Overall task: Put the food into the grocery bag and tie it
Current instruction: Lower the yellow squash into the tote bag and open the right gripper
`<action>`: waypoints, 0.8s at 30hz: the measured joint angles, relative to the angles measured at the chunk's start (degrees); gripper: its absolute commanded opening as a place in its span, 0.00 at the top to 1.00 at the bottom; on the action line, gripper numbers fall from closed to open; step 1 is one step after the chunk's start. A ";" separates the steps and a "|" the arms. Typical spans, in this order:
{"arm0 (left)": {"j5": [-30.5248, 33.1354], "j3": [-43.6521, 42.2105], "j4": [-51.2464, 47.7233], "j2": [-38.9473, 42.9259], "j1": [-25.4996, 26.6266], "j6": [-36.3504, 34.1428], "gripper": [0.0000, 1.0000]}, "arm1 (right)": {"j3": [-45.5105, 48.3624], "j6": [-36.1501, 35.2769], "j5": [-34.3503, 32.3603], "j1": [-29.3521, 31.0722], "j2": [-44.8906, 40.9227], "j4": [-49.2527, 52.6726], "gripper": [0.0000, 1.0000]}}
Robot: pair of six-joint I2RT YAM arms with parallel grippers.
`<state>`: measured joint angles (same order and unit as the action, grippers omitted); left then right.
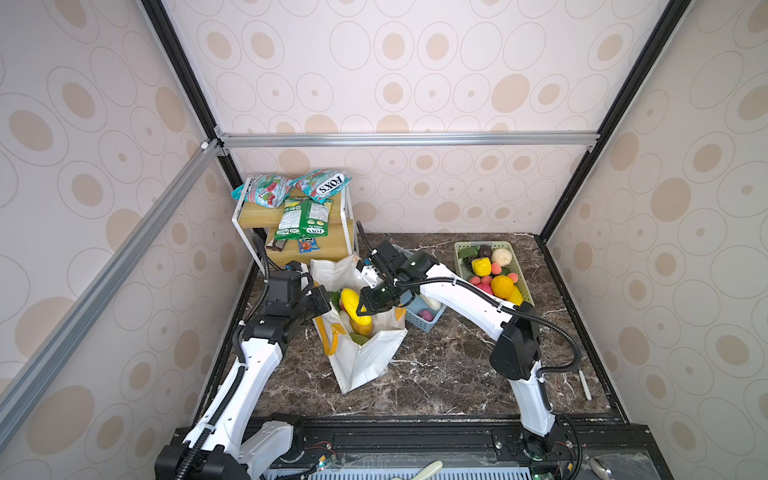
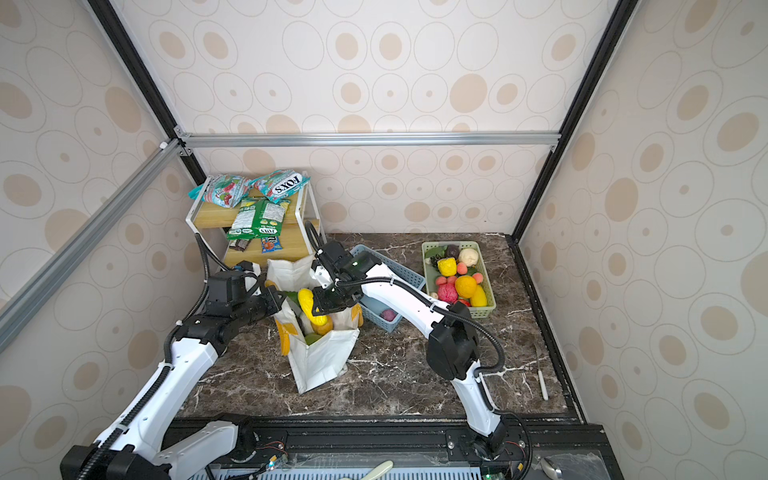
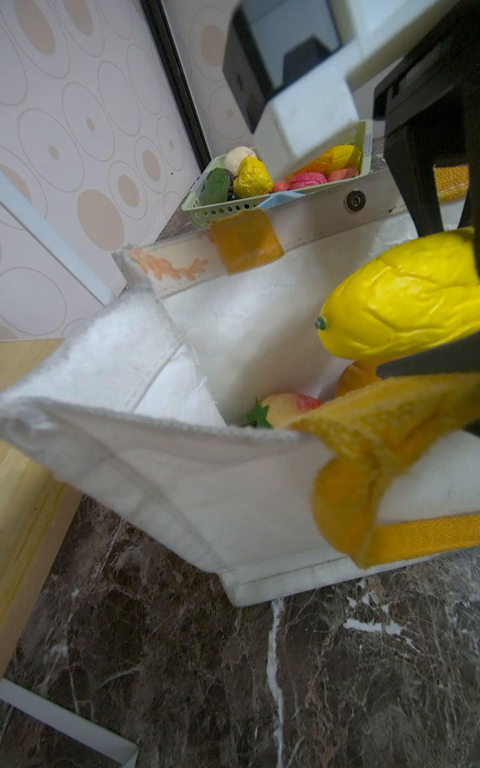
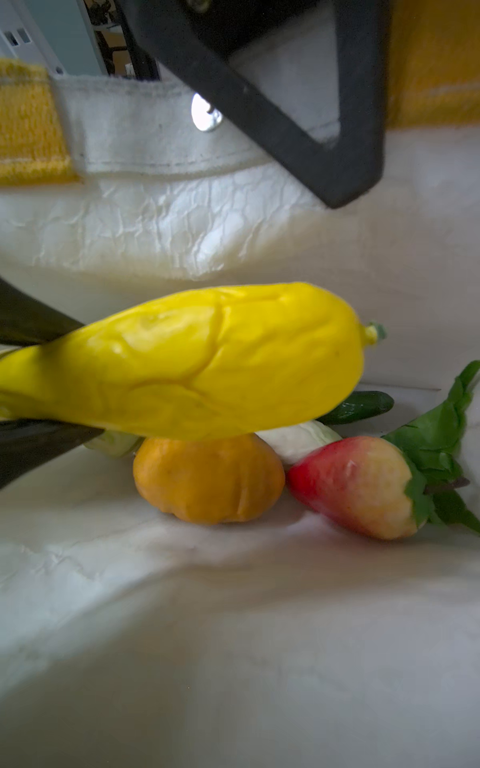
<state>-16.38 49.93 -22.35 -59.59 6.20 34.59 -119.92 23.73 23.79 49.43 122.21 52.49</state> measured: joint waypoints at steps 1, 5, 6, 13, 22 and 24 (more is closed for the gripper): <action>0.00 0.00 0.00 0.00 0.00 0.00 1.00 | -0.20 -0.13 0.00 0.11 0.35 0.04 0.72; 0.00 0.04 0.00 0.00 0.00 0.00 1.00 | -0.90 -0.79 -0.33 0.72 2.03 0.20 0.72; 0.00 0.04 0.00 0.00 0.00 0.00 1.00 | -0.94 -0.87 -0.42 0.85 2.38 0.20 0.72; -0.02 0.04 0.04 -0.24 0.00 0.00 1.00 | -0.94 -1.09 -1.14 1.53 4.74 0.26 0.72; -0.02 0.04 0.22 -0.46 0.00 -0.02 1.00 | 0.22 -1.07 -1.88 2.21 5.84 -0.87 0.72; -0.04 0.04 0.33 -0.46 0.00 0.00 1.00 | 0.70 -1.05 -2.19 2.23 5.84 -1.33 0.72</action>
<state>-16.43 49.98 -22.02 -60.05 6.20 34.59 -119.22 22.68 21.61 51.66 128.05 51.16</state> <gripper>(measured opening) 0.048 0.279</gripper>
